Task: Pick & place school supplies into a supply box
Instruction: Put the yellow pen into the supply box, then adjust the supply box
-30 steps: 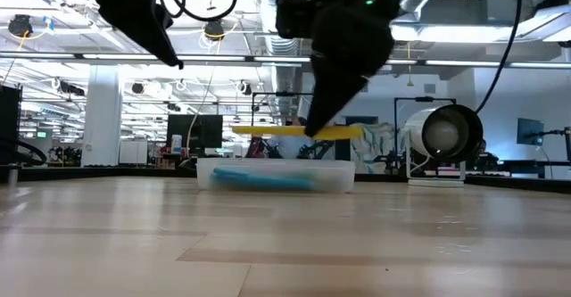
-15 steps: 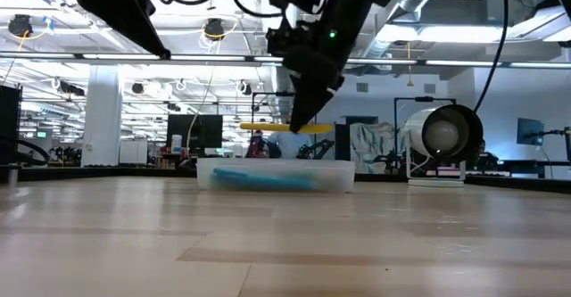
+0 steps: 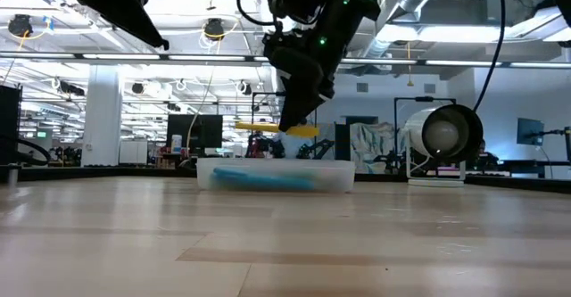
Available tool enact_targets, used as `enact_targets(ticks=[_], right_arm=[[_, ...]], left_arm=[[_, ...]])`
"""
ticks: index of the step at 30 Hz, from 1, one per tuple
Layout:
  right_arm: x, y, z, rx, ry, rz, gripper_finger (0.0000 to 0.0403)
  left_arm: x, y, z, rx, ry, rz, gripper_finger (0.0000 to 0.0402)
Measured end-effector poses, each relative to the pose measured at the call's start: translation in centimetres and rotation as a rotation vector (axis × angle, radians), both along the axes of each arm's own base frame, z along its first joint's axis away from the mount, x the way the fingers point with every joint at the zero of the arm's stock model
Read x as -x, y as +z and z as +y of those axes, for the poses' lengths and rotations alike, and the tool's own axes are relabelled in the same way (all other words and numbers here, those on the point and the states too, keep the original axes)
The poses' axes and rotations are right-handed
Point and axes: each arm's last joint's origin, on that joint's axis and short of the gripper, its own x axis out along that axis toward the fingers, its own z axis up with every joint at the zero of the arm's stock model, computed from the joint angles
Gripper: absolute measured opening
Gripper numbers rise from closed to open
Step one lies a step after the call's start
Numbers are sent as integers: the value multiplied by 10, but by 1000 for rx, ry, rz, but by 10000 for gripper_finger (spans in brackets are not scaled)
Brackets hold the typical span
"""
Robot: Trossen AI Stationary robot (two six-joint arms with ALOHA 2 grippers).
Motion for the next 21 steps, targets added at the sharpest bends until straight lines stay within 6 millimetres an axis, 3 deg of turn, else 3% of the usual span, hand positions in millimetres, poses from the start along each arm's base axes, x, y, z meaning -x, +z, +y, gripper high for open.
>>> enact_targets(ticks=[14, 21], right_arm=[[-4, 1, -3, -36, -74, -73, 68], [-9, -7, -8, -241, -434, -157, 64]], left_arm=[[0, 0, 0, 4, 7, -5, 124], [0, 0, 0, -2, 21, -14, 124]])
